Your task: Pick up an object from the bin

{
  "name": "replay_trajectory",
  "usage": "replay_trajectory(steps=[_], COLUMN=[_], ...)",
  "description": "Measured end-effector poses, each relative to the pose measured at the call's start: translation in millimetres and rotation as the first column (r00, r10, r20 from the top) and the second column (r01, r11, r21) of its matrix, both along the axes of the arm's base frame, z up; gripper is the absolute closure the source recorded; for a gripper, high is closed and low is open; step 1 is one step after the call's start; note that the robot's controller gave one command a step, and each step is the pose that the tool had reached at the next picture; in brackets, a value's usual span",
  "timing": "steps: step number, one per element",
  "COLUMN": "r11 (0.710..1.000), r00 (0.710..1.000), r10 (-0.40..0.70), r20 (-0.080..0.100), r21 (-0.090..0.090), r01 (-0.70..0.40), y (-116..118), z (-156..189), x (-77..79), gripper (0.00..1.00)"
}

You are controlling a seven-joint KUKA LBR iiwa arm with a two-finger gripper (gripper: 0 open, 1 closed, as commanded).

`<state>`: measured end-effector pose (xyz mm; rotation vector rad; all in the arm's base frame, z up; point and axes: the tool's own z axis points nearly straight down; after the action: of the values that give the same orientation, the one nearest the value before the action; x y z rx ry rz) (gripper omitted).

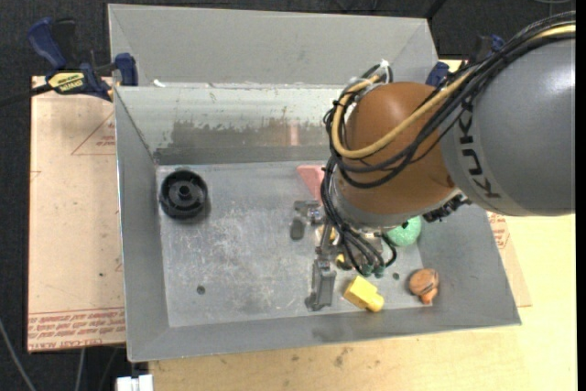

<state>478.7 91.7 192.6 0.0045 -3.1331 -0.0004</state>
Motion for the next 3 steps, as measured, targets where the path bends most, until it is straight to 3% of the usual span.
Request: replay_trajectory(steps=[1,2,3], r11=[1.000,0.998,0.999], r00=[1.000,0.998,0.998], r10=[-0.003,-0.057,-0.054], r20=[0.008,0.007,0.018], r21=[0.001,0.002,-0.001], r01=[0.003,0.057,0.054], y=[-0.5,-43.8,-68.2], z=[3.7,33.5,33.8], x=[1.8,25.0,46.7], gripper=[0.00,0.00,0.00])
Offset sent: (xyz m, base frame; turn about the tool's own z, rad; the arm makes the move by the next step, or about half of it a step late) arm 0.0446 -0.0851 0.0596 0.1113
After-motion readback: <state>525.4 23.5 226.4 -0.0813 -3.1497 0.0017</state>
